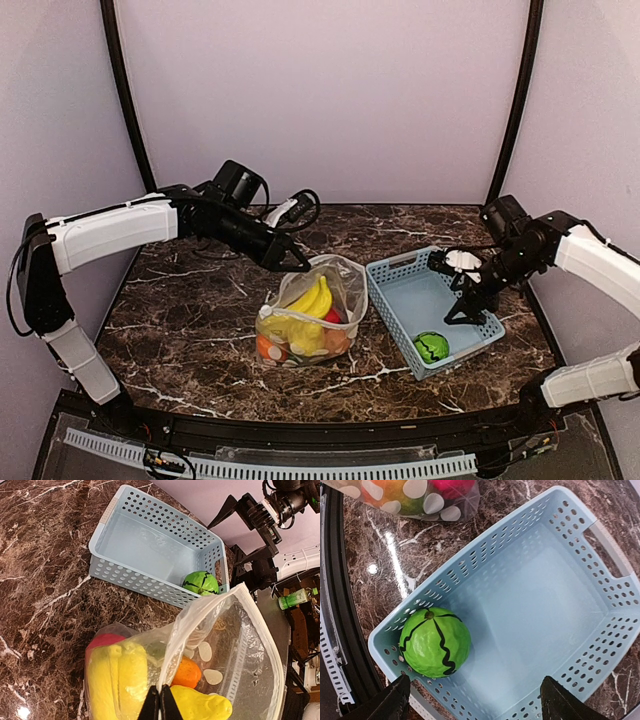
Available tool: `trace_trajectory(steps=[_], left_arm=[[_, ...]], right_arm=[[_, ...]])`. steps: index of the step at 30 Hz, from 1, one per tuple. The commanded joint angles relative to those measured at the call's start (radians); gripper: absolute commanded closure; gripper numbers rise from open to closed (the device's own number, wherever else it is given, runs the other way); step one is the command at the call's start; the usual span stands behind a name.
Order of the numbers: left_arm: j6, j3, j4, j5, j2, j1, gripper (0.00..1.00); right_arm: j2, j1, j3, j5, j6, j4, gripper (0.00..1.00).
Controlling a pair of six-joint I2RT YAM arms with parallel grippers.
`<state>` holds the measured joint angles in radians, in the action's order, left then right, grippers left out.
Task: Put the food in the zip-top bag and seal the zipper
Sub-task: Pick up the fake fruit from the bin.
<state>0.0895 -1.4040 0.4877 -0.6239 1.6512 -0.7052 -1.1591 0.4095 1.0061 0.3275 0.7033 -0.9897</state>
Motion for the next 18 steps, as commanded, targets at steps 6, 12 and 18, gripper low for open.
trace_trajectory(steps=[6,12,18], left_arm=[[-0.012,0.025,0.009,0.008,-0.047,-0.005,0.99],[-0.011,0.026,0.009,0.008,-0.050,-0.005,0.99],[-0.010,0.030,0.007,0.014,-0.054,-0.005,0.99]], right_arm=[[-0.149,-0.004,-0.034,0.142,0.043,-0.033,0.08],[-0.184,-0.003,-0.009,0.184,0.030,-0.015,0.06],[-0.211,-0.003,-0.004,0.158,-0.003,0.018,0.01]])
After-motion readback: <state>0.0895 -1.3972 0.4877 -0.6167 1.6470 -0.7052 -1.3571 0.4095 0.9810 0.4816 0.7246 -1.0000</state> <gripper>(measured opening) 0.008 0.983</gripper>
